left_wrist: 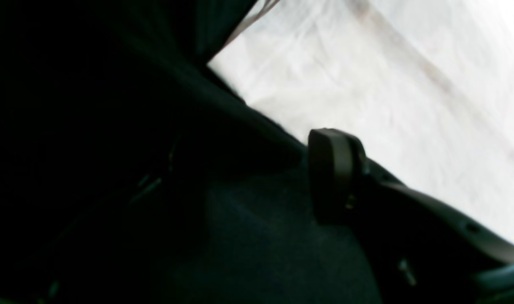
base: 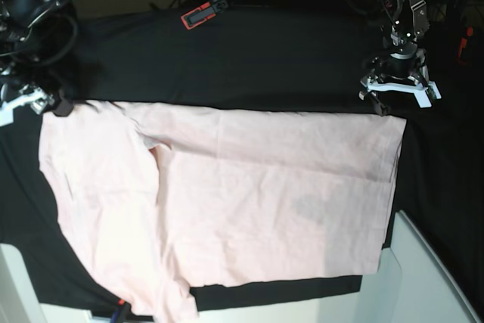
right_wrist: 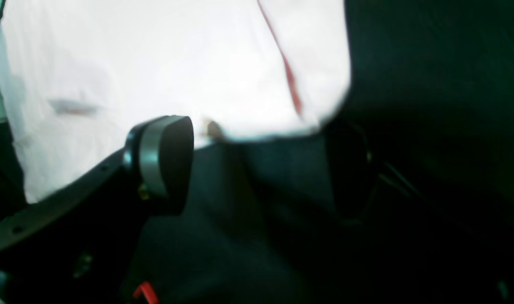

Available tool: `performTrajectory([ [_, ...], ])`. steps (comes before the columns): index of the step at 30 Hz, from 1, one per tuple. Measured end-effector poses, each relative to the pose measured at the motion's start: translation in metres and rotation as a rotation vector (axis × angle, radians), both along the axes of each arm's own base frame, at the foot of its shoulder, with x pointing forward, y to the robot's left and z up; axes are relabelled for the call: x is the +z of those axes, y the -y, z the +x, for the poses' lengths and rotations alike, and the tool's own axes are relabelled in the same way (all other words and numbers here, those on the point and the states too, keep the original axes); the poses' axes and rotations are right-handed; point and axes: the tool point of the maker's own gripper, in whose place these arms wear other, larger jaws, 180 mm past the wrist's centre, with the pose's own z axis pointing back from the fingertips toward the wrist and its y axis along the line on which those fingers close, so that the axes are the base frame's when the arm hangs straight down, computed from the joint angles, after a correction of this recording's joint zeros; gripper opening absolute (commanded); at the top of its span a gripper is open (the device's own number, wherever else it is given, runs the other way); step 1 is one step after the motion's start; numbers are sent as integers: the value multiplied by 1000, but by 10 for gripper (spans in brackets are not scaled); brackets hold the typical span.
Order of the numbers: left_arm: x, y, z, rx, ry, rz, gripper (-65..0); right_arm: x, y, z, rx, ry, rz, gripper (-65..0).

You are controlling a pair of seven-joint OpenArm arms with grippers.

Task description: Fold the T-shirt properly

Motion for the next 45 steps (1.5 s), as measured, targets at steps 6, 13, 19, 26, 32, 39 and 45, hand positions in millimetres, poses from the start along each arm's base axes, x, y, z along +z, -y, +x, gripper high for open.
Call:
performTrajectory([
  [6, 1, 1, 3, -1, 4, -2, -262, 1, -8, 14, 3, 20, 27, -183],
  [13, 5, -4, 11, 10, 22, 0, -262, 2, -13, 20, 8, 26, 34, -184],
  [19, 8, -5, 26, 18, 43, -7, -262, 2, -13, 20, 9, 27, 34, -184],
  [26, 22, -32, 38, 76, 86, 13, -262, 2, -14, 19, 12, 23, 36, -184],
  [32, 3, -52, 33, 128, 31, 9, -260, 2, -14, 19, 15, 21, 36, -184],
  [39, -20, -45, 41, 135, -9, -29, -260, 2, -14, 19, 14, 22, 38, -184],
  [45, -3, -42, 49, 117, 30, -20, -260, 2, -15, 19, 14, 22, 39, -184],
])
